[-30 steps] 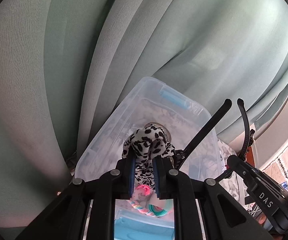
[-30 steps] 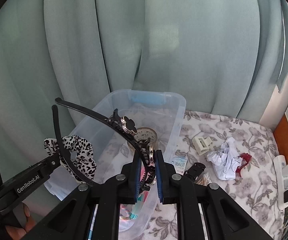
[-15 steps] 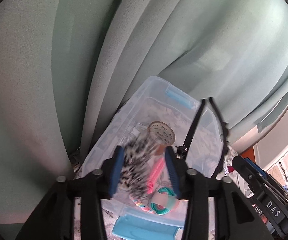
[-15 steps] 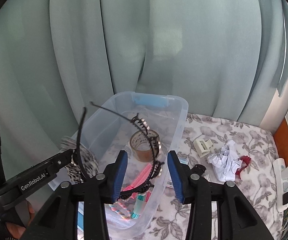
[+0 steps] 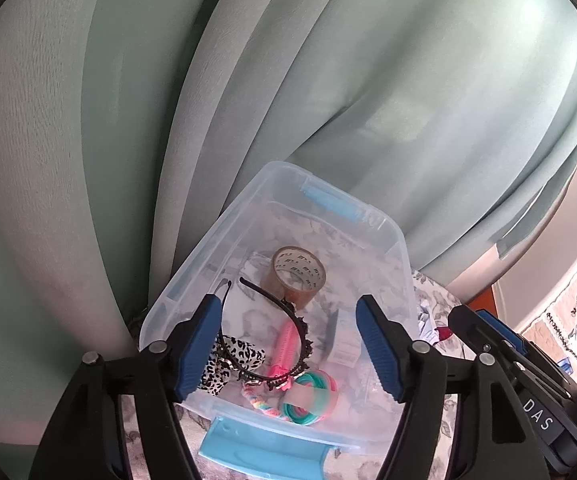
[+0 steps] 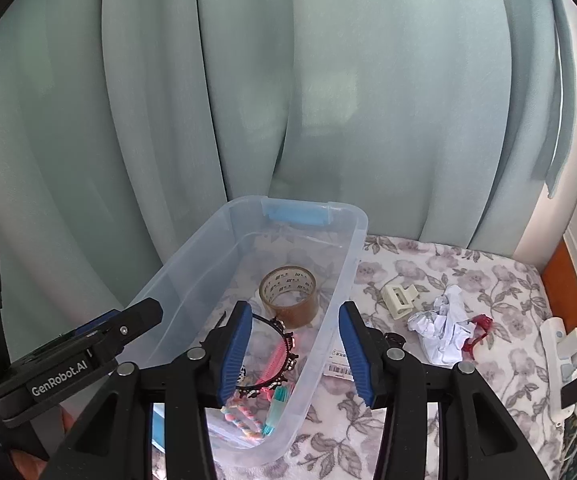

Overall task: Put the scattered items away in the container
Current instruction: 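Open left tool releasing scrunchie while right tool releases headband into container, then withdraw both tools toward the cotton swab bag and red claw clip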

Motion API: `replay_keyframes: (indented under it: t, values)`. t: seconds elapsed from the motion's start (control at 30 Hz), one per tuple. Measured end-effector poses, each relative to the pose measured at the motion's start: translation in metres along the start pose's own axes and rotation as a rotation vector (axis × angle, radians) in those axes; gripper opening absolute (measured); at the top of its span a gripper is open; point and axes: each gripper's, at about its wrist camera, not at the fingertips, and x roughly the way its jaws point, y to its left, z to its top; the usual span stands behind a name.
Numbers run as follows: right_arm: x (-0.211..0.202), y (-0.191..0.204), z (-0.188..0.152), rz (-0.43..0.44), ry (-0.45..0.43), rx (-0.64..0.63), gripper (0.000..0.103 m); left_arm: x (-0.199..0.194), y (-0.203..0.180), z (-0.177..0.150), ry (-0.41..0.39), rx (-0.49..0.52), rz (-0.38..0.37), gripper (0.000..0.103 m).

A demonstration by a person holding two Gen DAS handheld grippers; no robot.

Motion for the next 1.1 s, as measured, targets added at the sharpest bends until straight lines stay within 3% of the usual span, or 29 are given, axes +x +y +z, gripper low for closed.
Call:
replay_keyframes:
  t: [0.1, 0.27, 0.57, 0.8, 1.1]
  values:
    - [-0.005, 0.000, 0.000, -0.002, -0.010, 0.003, 0.055, -0.005, -0.002, 0.000, -0.007, 0.006, 0.001, 0.082]
    - [-0.013, -0.005, -0.002, -0.005, -0.024, 0.006, 0.066, -0.011, -0.009, 0.000, -0.020, 0.024, 0.012, 0.086]
    - [-0.033, -0.019, -0.007, -0.001, -0.056, 0.029, 0.102, -0.029, -0.024, -0.002, -0.060, 0.072, 0.034, 0.094]
    - [-0.048, -0.034, -0.013, -0.008, -0.087, 0.062, 0.103, -0.047, -0.048, -0.009, -0.112, 0.129, 0.039, 0.102]
    - [-0.082, -0.067, -0.020, -0.042, -0.184, 0.113, 0.103, -0.071, -0.086, -0.022, -0.174, 0.210, 0.029, 0.103]
